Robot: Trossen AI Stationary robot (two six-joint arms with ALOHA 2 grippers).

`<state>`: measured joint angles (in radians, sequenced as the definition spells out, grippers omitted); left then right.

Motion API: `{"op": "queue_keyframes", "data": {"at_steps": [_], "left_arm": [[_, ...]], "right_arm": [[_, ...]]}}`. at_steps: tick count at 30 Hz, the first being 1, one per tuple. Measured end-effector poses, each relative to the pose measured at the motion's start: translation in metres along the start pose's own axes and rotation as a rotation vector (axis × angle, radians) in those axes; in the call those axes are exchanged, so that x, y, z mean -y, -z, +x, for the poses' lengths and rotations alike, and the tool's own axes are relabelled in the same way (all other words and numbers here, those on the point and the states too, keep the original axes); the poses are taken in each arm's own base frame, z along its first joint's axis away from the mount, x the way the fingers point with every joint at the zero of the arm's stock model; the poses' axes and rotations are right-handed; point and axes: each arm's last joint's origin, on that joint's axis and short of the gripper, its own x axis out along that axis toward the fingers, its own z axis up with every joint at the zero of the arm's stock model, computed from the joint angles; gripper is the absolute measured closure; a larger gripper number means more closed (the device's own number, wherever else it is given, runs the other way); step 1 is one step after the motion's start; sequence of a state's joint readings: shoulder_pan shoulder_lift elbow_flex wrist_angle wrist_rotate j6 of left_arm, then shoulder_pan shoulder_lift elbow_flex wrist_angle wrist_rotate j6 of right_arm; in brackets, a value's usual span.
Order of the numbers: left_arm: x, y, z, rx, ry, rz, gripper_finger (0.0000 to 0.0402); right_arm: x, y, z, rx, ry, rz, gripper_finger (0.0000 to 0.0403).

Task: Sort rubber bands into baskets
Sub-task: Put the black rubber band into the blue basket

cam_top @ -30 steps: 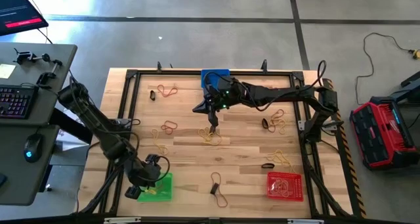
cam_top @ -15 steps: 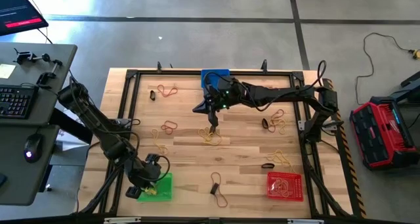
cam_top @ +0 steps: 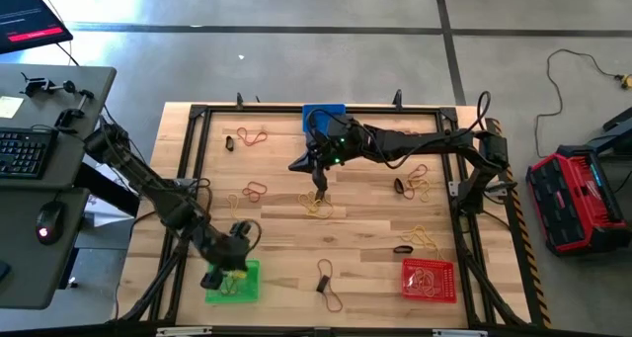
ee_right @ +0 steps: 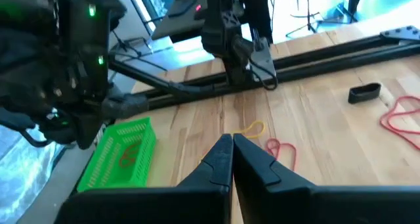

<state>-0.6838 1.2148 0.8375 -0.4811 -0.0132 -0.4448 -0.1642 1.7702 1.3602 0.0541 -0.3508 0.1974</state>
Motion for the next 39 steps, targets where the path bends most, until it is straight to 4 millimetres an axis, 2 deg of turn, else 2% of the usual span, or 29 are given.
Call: {"op": "queue_keyframes", "data": {"at_steps": [8, 18, 23, 27, 31, 35, 39], "left_arm": [[-0.035, -0.017, -0.019, 0.109, -0.054, -0.043, 0.0401], [-0.079, -0.033, -0.032, 0.192, -0.057, -0.102, 0.0401], [-0.097, -0.037, -0.037, 0.224, -0.057, -0.119, 0.0401], [-0.106, -0.038, -0.04, 0.239, -0.068, -0.121, 0.0401], [-0.117, -0.036, -0.036, 0.301, -0.039, -0.14, 0.0401], [-0.128, -0.028, -0.028, 0.371, -0.008, -0.177, 0.0401], [-0.134, -0.025, -0.025, 0.397, -0.018, -0.18, 0.0401]], "right_arm": [[-0.004, 0.01, -0.005, -0.12, 0.11, -0.046, 0.0403], [-0.011, 0.01, -0.003, -0.102, 0.12, -0.092, 0.0403], [-0.006, 0.031, 0.002, -0.043, 0.103, -0.048, 0.0403], [-0.006, 0.053, 0.005, 0.012, 0.079, 0.029, 0.0403], [-0.011, 0.065, 0.006, 0.018, 0.08, 0.071, 0.0403], [-0.018, 0.068, 0.002, 0.012, 0.104, 0.104, 0.0403], [-0.025, 0.063, -0.013, 0.006, 0.164, 0.141, 0.0403]]}}
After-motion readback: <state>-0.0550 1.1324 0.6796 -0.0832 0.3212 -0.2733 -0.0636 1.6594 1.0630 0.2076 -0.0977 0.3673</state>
